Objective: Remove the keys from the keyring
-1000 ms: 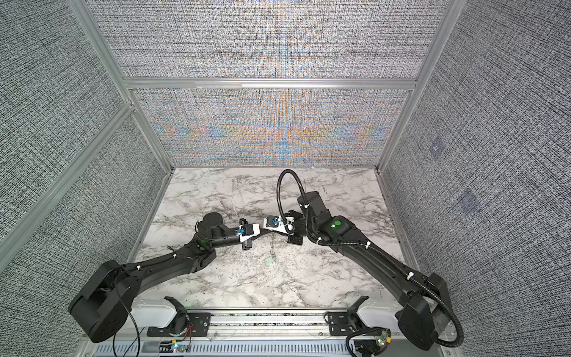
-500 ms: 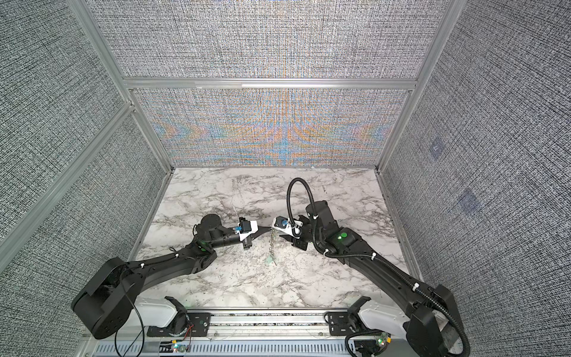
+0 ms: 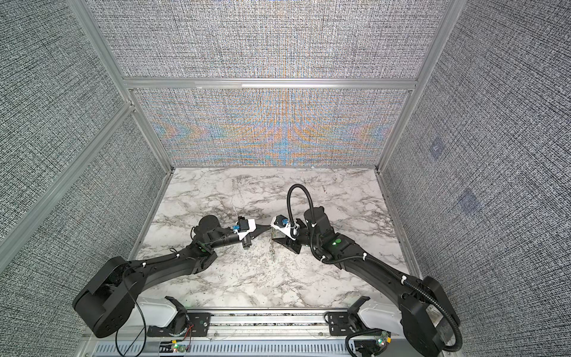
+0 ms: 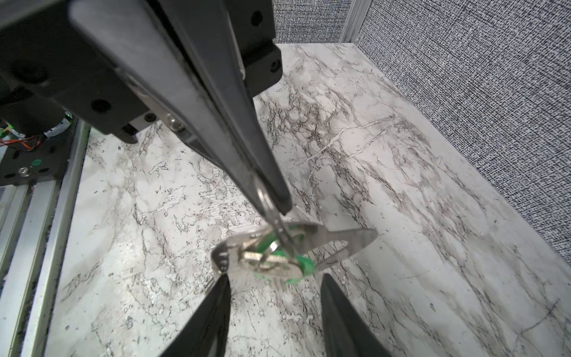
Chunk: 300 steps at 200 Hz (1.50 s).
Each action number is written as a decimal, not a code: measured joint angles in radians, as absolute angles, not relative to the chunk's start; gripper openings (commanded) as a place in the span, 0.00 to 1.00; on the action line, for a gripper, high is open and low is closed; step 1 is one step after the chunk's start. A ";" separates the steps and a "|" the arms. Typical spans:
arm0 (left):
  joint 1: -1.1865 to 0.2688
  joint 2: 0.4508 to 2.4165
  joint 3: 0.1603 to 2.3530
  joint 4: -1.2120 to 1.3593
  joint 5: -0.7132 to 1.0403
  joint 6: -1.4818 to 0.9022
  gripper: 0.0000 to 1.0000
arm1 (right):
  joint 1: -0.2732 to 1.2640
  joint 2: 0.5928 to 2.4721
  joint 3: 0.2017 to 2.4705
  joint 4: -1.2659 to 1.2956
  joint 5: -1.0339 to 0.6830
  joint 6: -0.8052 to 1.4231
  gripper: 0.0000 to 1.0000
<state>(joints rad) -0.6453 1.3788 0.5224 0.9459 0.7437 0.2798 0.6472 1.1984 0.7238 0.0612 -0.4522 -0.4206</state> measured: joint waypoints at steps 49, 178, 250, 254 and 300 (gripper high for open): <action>-0.645 1.378 0.516 0.955 0.744 0.274 0.00 | 0.648 1.196 0.684 0.132 -0.511 -0.405 0.47; -0.645 1.373 0.533 0.941 0.817 0.363 0.00 | 0.598 1.128 0.698 0.011 -0.509 -0.513 0.45; -0.645 1.404 0.550 0.944 0.860 0.368 0.00 | 0.597 1.172 0.713 0.015 -0.551 -0.529 0.39; -0.645 1.404 0.550 0.944 0.862 0.366 0.00 | 0.597 1.172 0.713 0.020 -0.555 -0.529 0.39; -0.645 1.413 0.551 0.947 0.865 0.366 0.00 | 0.597 1.203 0.709 0.075 -0.607 -0.496 0.40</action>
<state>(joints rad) -0.6453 1.4132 0.5514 0.9470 0.8646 0.3660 0.5968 1.2030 0.7086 0.0746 -0.6075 -0.4965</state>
